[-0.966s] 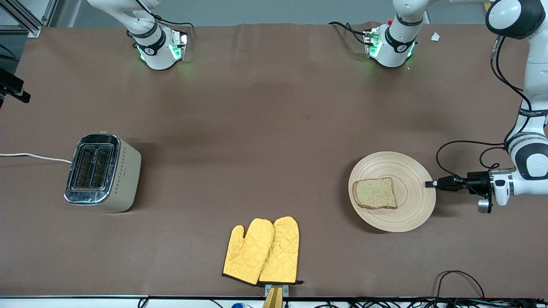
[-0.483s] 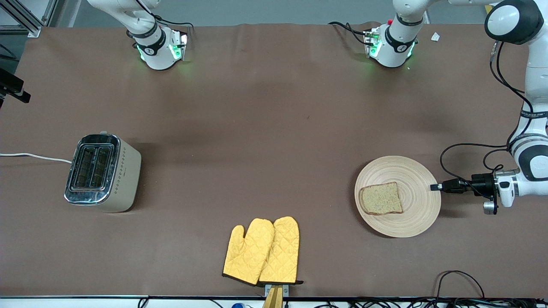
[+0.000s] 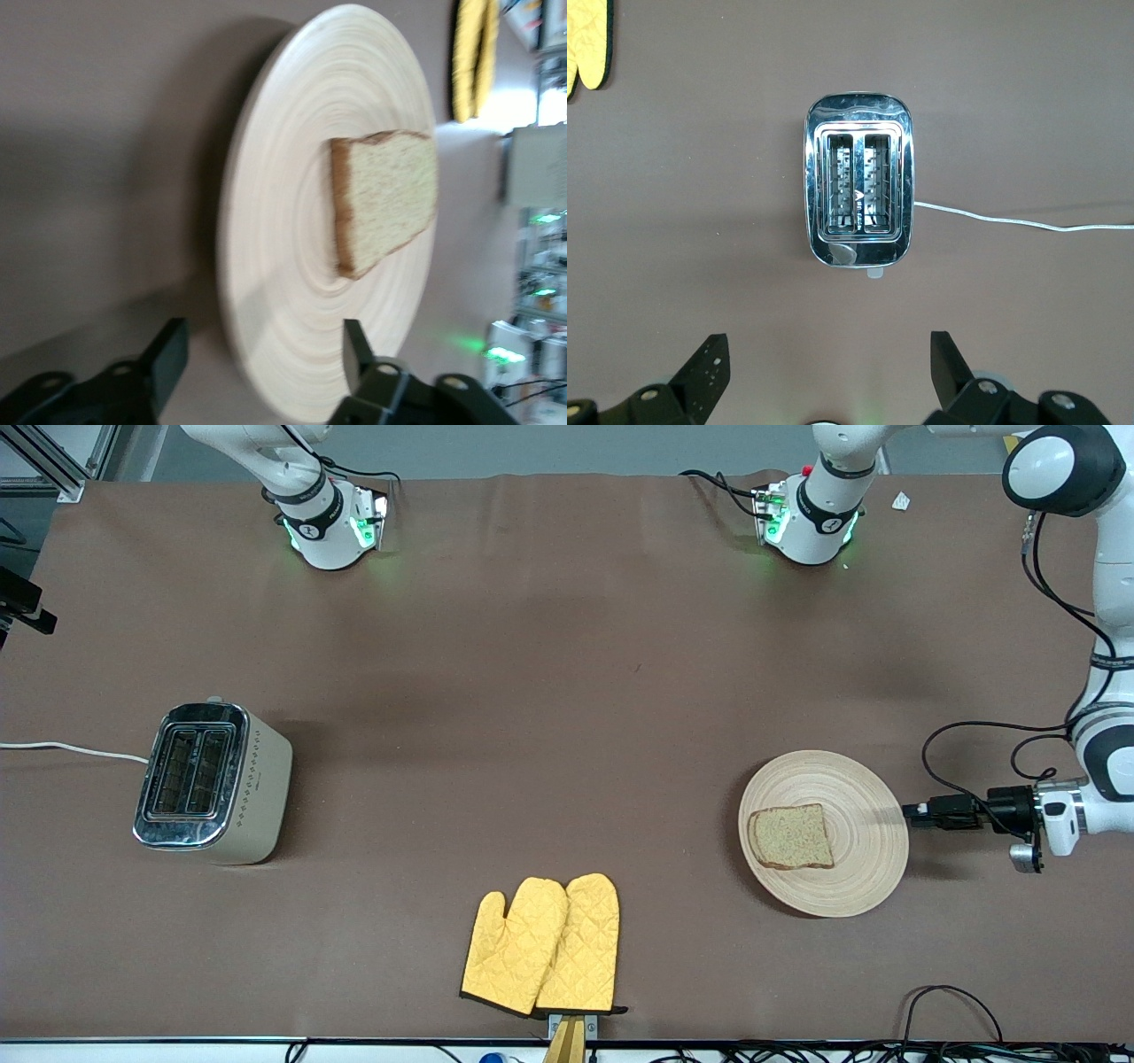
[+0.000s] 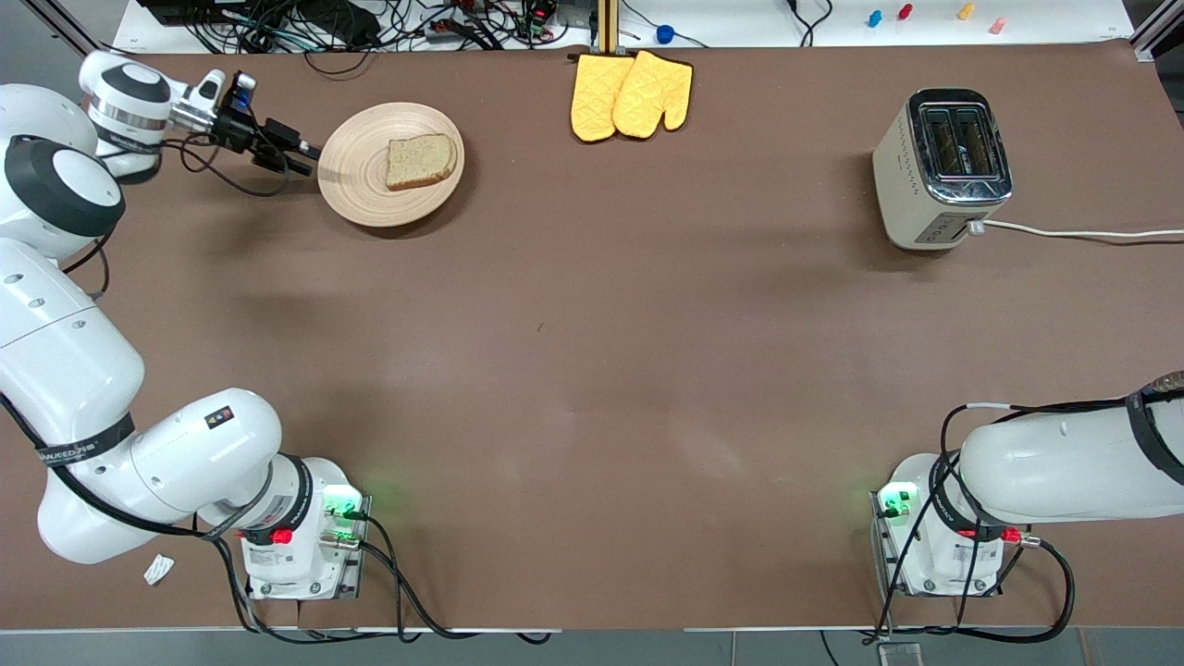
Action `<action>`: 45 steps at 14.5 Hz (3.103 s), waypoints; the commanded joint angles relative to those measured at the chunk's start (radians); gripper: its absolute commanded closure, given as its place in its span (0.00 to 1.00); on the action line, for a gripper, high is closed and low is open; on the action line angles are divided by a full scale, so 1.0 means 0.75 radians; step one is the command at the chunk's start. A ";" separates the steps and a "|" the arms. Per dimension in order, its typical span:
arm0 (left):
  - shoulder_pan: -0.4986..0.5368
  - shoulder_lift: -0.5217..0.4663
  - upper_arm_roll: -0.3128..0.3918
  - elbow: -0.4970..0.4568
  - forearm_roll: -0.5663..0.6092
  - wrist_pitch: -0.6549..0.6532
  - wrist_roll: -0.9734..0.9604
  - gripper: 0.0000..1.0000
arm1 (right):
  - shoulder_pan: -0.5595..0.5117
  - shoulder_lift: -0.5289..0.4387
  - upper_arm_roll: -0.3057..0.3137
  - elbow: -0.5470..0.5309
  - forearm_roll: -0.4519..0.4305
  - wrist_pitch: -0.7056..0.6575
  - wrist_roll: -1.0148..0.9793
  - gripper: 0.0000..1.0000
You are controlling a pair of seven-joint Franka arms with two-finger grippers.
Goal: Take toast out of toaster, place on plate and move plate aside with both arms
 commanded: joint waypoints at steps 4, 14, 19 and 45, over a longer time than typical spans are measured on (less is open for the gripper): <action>-0.101 -0.191 0.006 0.124 0.391 -0.017 -0.065 0.00 | -0.032 -0.018 -0.012 0.029 -0.002 -0.049 0.003 0.00; -0.479 -0.657 -0.016 0.090 0.659 -0.219 -0.949 0.00 | -0.003 -0.010 -0.002 0.025 0.000 -0.045 -0.048 0.00; -0.639 -0.758 -0.016 0.092 0.714 -0.293 -1.382 0.00 | 0.048 0.000 -0.002 0.017 0.020 -0.035 -0.032 0.00; -0.776 -1.308 0.278 -0.256 0.700 -0.475 -1.139 0.00 | 0.064 0.002 -0.002 0.007 -0.031 -0.051 -0.046 0.00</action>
